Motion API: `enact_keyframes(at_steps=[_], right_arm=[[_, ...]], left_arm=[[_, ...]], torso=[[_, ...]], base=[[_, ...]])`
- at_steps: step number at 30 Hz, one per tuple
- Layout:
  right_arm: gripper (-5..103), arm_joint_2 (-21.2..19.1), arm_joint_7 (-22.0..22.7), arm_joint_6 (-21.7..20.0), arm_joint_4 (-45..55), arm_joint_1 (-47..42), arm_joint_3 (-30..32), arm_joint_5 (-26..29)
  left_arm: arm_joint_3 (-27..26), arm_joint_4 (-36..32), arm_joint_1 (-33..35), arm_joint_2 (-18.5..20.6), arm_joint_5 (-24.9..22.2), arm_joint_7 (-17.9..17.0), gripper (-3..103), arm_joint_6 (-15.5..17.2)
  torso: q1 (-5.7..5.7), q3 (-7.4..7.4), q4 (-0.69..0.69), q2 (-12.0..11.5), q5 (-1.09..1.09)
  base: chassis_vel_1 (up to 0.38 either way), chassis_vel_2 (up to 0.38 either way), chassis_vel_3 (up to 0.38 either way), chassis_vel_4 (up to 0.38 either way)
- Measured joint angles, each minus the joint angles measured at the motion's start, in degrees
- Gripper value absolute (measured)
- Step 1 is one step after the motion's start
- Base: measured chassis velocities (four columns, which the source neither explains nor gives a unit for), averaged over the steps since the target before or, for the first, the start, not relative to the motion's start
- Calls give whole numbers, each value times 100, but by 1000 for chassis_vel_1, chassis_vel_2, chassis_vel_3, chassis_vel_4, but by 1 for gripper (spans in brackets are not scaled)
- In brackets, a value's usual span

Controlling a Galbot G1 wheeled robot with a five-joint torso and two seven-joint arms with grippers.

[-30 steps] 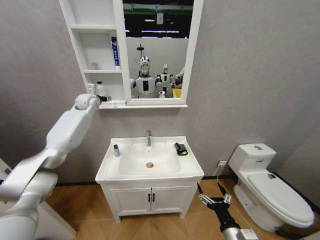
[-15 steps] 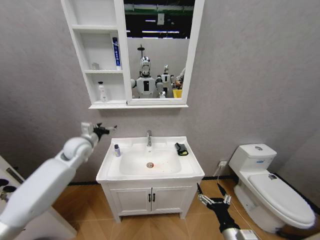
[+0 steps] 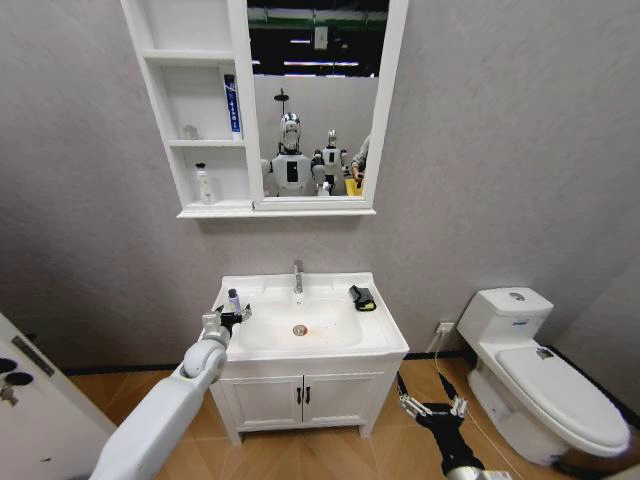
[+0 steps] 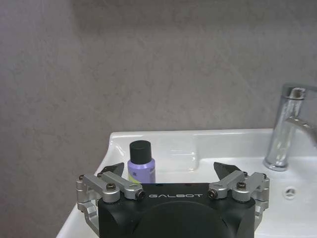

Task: Move facial cleanser and shampoo from washbasin to cabinet, then wipe washbasin with towel.

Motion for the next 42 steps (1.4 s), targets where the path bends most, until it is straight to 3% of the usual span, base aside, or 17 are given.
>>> enact_keyframes(at_steps=[2, 5, 23, 27, 29, 32, 36, 37, 42], right_arm=[[100, 0, 1, 33, -3, -16, 33, -1], [100, -38, 22, 106, -25, -81, 163, 94], [100, -34, 80, 101, -12, -115, 242, 154], [100, -36, 92, 101, -9, -129, 273, 160], [100, -35, 94, 101, -8, -131, 277, 162], [100, -31, 98, 101, -2, -136, 276, 163], [100, -29, 98, 101, 7, -133, 261, 165], [100, -27, 99, 101, 13, -131, 251, 166], [100, -24, 99, 102, 22, -134, 246, 171]], left_arm=[[4, 285, -125, -102, 126, 29, 102, -61], [-32, 1155, -526, -365, 487, 136, 95, -176], [-177, 3139, -1629, -1149, 961, 456, 98, -547], [-219, 3398, -1770, -1279, 1021, 429, 83, -530], [-229, 3415, -1770, -1292, 1014, 421, 83, -519], [-262, 3419, -1700, -1292, 1007, 415, 67, -516], [-280, 3462, -1662, -1259, 1155, 452, 56, -579], [-287, 3491, -1644, -1234, 1306, 534, 46, -653], [-278, 3389, -1603, -1175, 1250, 595, 42, -668]], torso=[[1, 0, 0, 0, 0], [1, 0, 2, 0, 0], [1, 0, 0, 0, -1], [1, 0, 0, 0, -1], [0, 0, 1, -1, -2], [-1, -1, 1, 0, -2], [-1, -1, 1, 0, -1], [-1, -1, 2, 0, -2], [-1, 0, 1, 0, -3]], base=[[0, 0, 0, 0], [0, 0, 0, 0], [0, 0, 0, 0], [0, 0, 0, 0], [0, 0, 0, 0], [0, 0, 0, 0], [0, 0, 0, 0], [0, 0, 0, 0], [0, 0, 0, 0]])
